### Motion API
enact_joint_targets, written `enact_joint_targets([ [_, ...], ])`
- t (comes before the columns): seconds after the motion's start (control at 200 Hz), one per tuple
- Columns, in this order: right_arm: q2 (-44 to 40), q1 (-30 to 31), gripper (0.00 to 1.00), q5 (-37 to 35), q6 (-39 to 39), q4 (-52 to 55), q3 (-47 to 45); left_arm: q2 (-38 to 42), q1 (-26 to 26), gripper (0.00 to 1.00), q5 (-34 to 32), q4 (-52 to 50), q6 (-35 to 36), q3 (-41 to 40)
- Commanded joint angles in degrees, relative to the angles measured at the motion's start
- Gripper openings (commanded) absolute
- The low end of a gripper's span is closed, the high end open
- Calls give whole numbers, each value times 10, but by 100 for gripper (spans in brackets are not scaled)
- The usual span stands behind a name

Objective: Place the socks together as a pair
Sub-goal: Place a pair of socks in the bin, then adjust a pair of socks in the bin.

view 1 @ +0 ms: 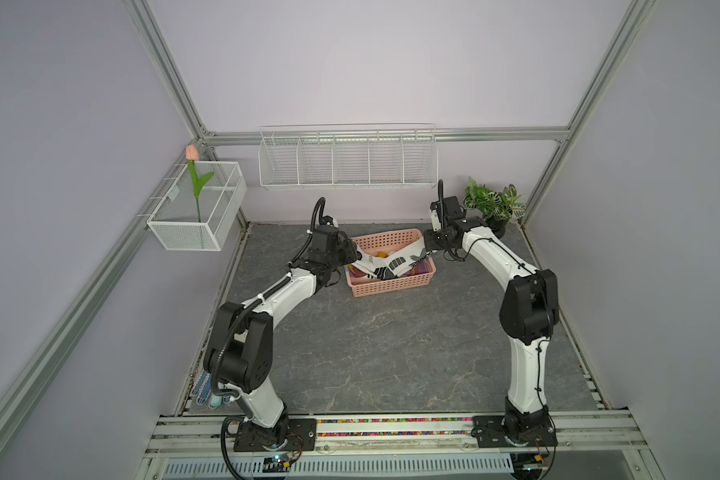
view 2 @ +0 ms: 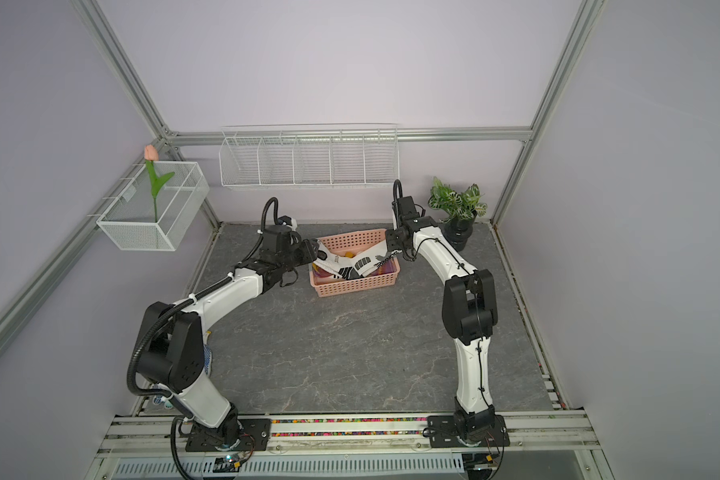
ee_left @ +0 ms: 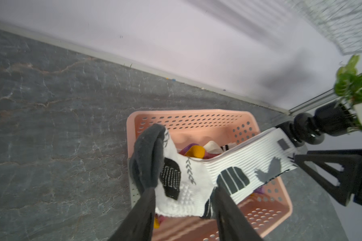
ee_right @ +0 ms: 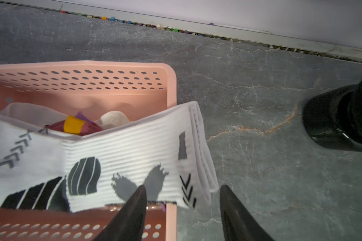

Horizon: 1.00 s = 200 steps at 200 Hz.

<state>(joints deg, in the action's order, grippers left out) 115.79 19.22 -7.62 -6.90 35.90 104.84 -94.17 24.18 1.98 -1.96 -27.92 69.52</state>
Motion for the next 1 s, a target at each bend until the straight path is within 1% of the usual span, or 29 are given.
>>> enact_joint_targets([
  [0.0, -63, 16, 50, 16, -6, -57, -43, 16, 9, 42, 14, 0, -8, 10],
  [0.065, -73, 25, 42, 29, -16, -76, -65, 4, 16, 30, 29, -2, -17, 19],
  [0.165, -60, 37, 33, 52, -29, -89, -73, -30, 36, 15, 40, -7, -20, 39],
  [0.245, -34, 48, 26, 56, -34, -80, -56, -66, 56, 9, 39, -24, -19, 68],
  [0.315, -12, 55, 23, 57, -36, -80, -47, -98, 69, 4, 33, -28, -17, 84],
  [0.445, 20, 58, 20, 66, -49, -91, -41, -153, 75, 0, 19, -35, -18, 106],
  [0.535, 38, 57, 19, 61, -53, -90, -43, -178, 75, 0, -1, -47, -15, 109],
  [0.74, 68, 54, 18, 22, -56, -84, -55, -202, 73, 0, -53, -58, -9, 93],
  [0.88, 100, 49, 18, -8, -63, -51, -34, -227, 69, 0, -72, -85, -6, 113],
  [0.995, 121, 50, 18, -12, -62, -32, -16, -243, 68, 0, -88, -103, -2, 124],
])
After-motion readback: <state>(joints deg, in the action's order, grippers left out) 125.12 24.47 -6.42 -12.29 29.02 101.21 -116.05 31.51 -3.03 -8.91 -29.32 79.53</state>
